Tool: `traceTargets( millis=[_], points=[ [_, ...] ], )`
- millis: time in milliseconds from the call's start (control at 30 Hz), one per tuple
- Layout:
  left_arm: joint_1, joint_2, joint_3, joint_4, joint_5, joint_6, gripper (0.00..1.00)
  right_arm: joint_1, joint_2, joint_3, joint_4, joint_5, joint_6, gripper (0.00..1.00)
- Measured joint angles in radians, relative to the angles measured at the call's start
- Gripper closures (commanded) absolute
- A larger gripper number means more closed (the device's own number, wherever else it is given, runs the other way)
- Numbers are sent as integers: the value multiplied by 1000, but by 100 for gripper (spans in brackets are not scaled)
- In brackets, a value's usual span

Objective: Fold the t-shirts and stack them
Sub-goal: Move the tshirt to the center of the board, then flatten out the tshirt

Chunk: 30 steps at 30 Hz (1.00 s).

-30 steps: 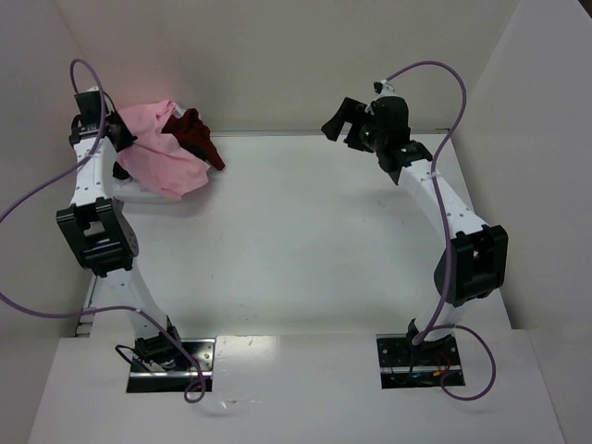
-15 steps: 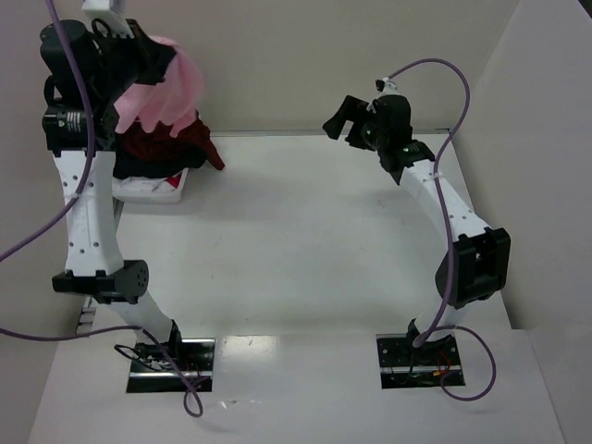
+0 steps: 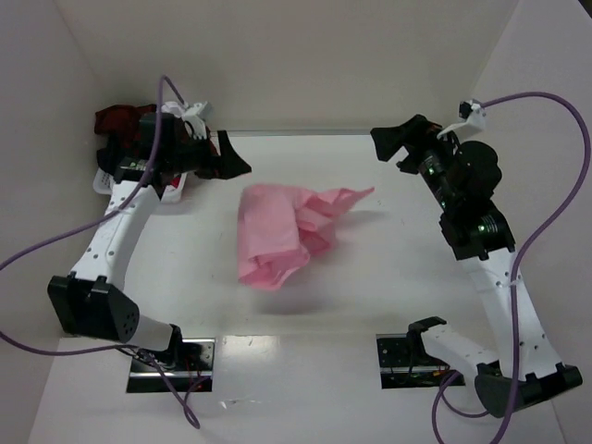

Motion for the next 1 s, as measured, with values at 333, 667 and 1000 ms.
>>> traceTargets(
  millis=[333,667,1000],
  points=[
    [-9,29,-143,-106,-3,4,0,0,17,-203,-89,-70,27,0],
    [-342,53,-204,-121,-190,1,0,0,221,-246,-59,-86,40,0],
    [-673,179,-246,-280,-662,-144,6,0,419,-163,-37,-44,38,0]
  ],
)
